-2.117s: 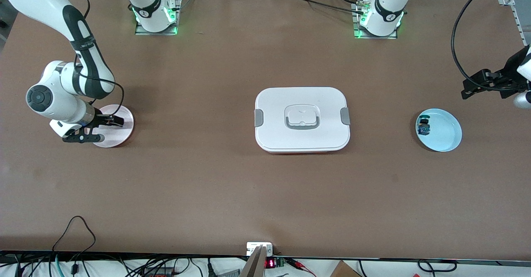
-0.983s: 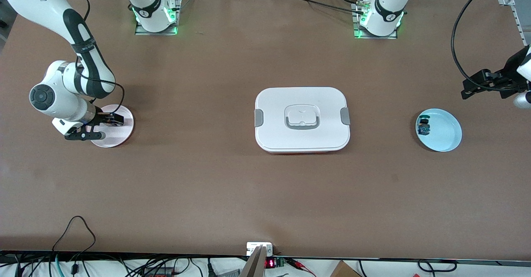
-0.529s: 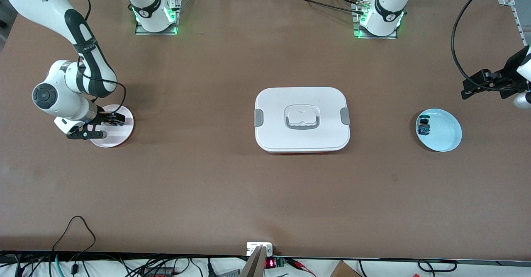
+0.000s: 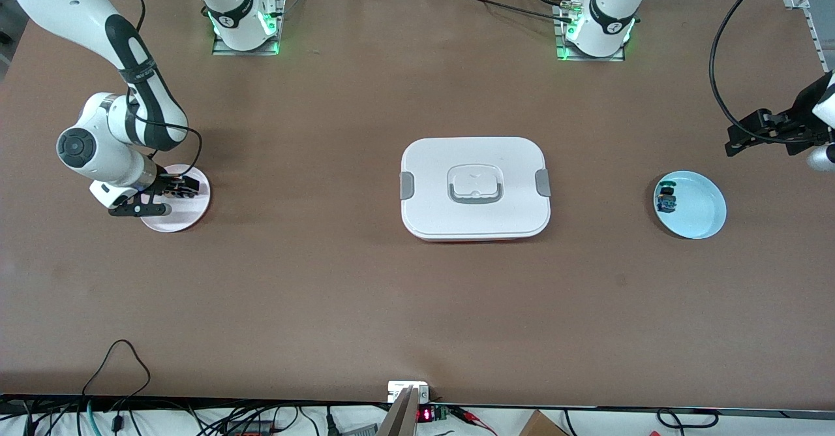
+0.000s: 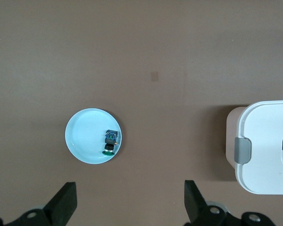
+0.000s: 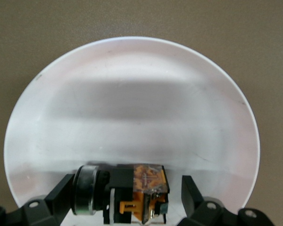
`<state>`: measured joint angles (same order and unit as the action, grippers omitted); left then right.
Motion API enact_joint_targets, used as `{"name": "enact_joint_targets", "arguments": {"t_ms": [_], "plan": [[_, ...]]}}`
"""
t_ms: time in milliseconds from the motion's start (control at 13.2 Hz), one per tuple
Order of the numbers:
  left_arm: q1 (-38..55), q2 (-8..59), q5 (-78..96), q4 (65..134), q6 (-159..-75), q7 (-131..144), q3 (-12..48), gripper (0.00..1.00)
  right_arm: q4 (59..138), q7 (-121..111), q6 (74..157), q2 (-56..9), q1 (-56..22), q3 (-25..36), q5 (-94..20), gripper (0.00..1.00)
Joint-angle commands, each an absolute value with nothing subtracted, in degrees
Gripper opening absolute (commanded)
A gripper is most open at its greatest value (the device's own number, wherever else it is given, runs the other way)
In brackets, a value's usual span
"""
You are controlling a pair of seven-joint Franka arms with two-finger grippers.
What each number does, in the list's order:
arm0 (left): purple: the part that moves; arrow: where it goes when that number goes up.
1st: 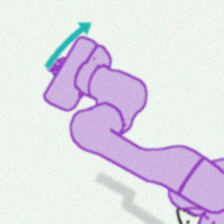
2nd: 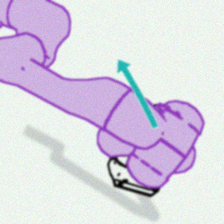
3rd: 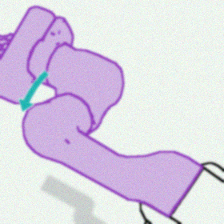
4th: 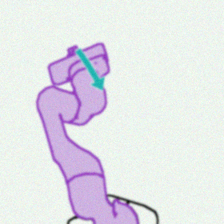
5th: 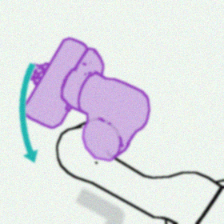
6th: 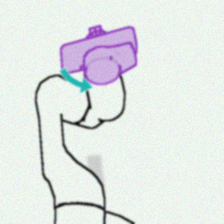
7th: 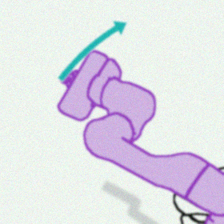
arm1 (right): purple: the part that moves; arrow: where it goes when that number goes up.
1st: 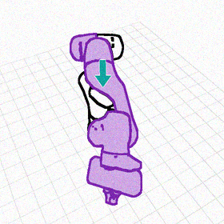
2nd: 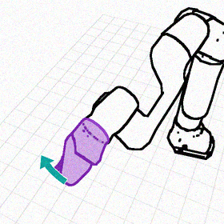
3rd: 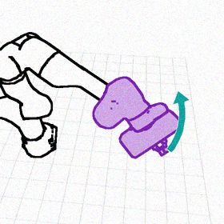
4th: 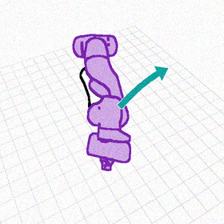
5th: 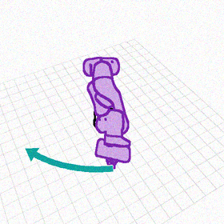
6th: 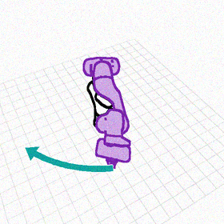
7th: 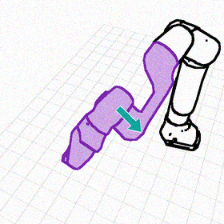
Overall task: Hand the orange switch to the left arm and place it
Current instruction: 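Lift the orange switch with the right gripper toward the white box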
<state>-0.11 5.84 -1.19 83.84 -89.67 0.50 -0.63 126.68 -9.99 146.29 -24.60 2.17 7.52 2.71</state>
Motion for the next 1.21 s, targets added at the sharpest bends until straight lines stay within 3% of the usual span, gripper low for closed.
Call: {"name": "enact_joint_targets", "arguments": {"t_ms": [0,76,227,454,756,1134], "plan": [[-0.3,6.6,-1.8,82.4,-88.5,0.4,-0.4,1.00,127.3,-10.3,147.0,-24.4,2.5,7.2,3.3,0.51],[-0.3,6.5,-1.8,82.4,-88.5,0.4,-0.4,1.00,127.3,-10.4,146.9,-24.4,2.5,7.2,3.3,0.29],[-0.3,6.6,-1.8,82.3,-88.5,0.4,-0.4,1.00,127.1,-10.4,146.1,-24.2,2.4,7.2,3.3,0.13],[-0.3,6.6,-1.8,82.4,-88.5,0.4,-0.4,1.00,125.7,-11.0,142.7,-22.4,1.5,6.8,3.3,0.05],[-0.3,6.5,-1.8,82.3,-88.5,0.5,-0.4,1.00,114.1,-10.5,119.3,-20.2,-0.2,6.1,2.5,0.01],[0.3,6.4,-2.5,81.8,-88.5,0.9,0.3,1.00,100.1,-10.8,99.5,-18.7,-0.3,2.3,0.1,0.01]]}}
